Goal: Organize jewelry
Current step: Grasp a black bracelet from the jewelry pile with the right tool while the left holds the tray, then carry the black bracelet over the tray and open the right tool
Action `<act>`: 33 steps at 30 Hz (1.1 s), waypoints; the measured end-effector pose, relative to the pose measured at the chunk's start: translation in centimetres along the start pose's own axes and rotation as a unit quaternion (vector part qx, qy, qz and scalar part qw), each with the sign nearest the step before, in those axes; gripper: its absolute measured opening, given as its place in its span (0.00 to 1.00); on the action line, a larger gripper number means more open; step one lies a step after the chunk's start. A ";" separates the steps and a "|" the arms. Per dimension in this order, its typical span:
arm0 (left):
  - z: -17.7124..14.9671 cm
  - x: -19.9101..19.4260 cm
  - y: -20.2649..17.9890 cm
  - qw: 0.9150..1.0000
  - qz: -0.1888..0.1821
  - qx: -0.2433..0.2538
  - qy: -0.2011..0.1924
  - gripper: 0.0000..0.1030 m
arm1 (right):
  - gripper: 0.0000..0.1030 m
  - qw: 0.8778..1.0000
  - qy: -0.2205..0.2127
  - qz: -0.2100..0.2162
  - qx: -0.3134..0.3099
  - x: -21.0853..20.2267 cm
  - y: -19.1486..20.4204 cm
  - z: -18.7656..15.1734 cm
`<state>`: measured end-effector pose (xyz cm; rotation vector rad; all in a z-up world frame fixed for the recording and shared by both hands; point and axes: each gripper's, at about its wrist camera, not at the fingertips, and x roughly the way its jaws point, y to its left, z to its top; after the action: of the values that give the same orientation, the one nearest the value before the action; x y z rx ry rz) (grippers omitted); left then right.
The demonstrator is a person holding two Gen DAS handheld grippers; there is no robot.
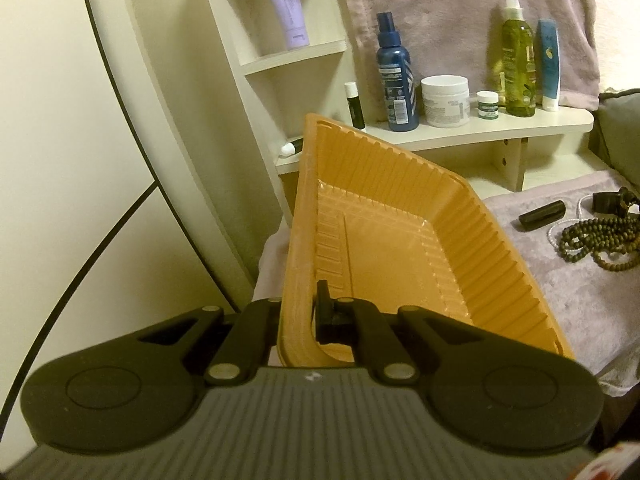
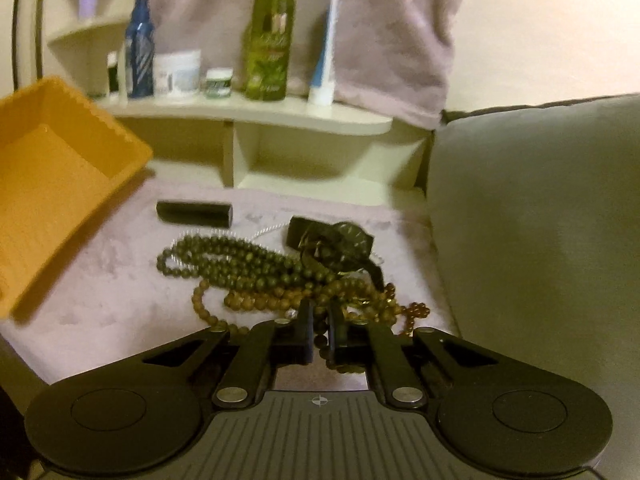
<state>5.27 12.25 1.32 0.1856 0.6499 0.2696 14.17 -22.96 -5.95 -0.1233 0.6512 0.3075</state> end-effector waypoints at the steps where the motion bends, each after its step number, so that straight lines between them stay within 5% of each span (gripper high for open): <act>1: 0.0 -0.1 0.0 1.000 -0.001 -0.001 -0.001 0.03 | 0.07 1.000 -0.004 0.000 0.004 -0.4 -0.1 0.2; 6: 0.1 -0.2 -0.1 1.000 -0.007 -0.001 -0.004 0.03 | 0.07 0.999 -0.040 0.033 0.010 -3.0 1.0 2.5; 12: 0.0 -0.4 0.0 1.000 -0.007 -0.004 -0.003 0.03 | 0.07 0.985 -0.067 0.161 0.007 -4.5 6.5 5.6; 17: -0.2 -0.4 0.0 1.000 -0.008 -0.007 -0.004 0.03 | 0.07 0.966 -0.050 0.254 -0.004 -2.7 12.4 6.5; 26: -0.3 -0.3 0.1 1.000 -0.011 -0.010 -0.004 0.03 | 0.08 0.947 -0.005 0.322 0.004 0.9 16.8 5.3; 30: -0.3 -0.3 0.2 1.000 -0.013 -0.016 -0.002 0.03 | 0.54 0.950 -0.017 0.309 0.026 0.4 15.5 4.9; 33: -0.3 -0.3 0.1 1.000 -0.012 -0.015 -0.002 0.03 | 0.54 0.961 -0.036 0.270 0.043 -0.8 13.0 4.6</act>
<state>4.80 12.30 1.30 0.1493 0.6425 0.2559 12.04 -9.84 -2.03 0.1538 0.6171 0.8044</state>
